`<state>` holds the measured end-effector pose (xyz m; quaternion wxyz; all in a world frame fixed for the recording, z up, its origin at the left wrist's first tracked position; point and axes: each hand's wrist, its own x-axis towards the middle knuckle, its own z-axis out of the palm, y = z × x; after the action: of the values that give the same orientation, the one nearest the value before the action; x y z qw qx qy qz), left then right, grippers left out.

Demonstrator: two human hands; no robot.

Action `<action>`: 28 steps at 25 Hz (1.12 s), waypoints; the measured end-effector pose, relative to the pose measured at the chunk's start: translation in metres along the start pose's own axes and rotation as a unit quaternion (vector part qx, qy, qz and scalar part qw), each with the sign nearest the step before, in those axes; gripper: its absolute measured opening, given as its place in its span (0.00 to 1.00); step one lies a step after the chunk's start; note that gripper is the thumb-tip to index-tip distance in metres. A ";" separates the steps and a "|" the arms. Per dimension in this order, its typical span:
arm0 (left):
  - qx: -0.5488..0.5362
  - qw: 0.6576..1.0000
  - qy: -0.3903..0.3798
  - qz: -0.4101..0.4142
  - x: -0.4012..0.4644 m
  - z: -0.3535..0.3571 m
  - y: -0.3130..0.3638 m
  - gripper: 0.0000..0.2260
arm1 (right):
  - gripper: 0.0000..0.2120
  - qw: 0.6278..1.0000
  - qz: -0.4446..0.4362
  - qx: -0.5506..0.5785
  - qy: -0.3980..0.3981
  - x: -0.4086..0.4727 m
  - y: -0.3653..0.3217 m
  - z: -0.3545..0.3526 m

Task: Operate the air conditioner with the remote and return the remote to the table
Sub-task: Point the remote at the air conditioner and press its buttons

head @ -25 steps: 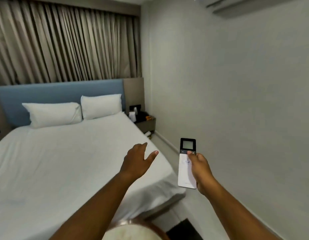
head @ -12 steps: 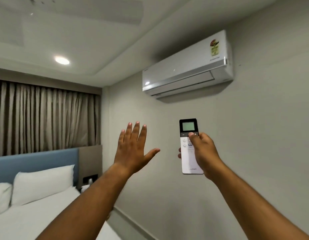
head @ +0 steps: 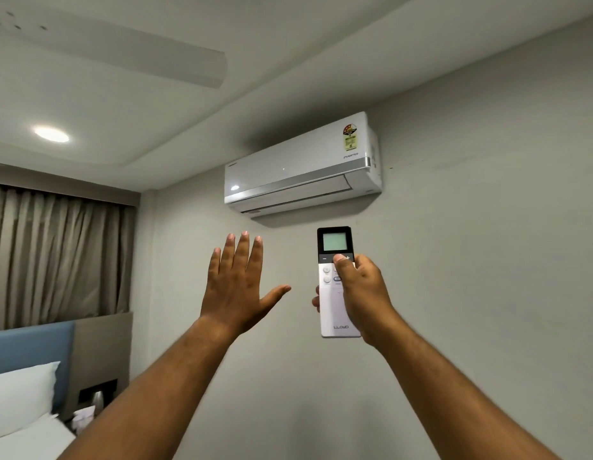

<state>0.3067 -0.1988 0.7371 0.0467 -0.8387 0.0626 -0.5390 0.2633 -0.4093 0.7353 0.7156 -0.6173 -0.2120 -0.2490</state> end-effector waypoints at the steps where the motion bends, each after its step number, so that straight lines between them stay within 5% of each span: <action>1: -0.004 1.000 0.004 0.001 0.001 0.000 0.002 0.45 | 0.11 1.000 0.001 -0.001 -0.003 -0.001 -0.002 -0.002; 28: -0.038 0.999 0.021 -0.017 0.004 0.007 0.000 0.44 | 0.07 1.000 0.008 0.013 -0.028 0.001 -0.004 -0.007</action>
<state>0.3151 -0.1998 0.7380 0.0042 -0.8293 0.0692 -0.5545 0.2618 -0.4165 0.7379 0.7191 -0.6166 -0.2298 -0.2234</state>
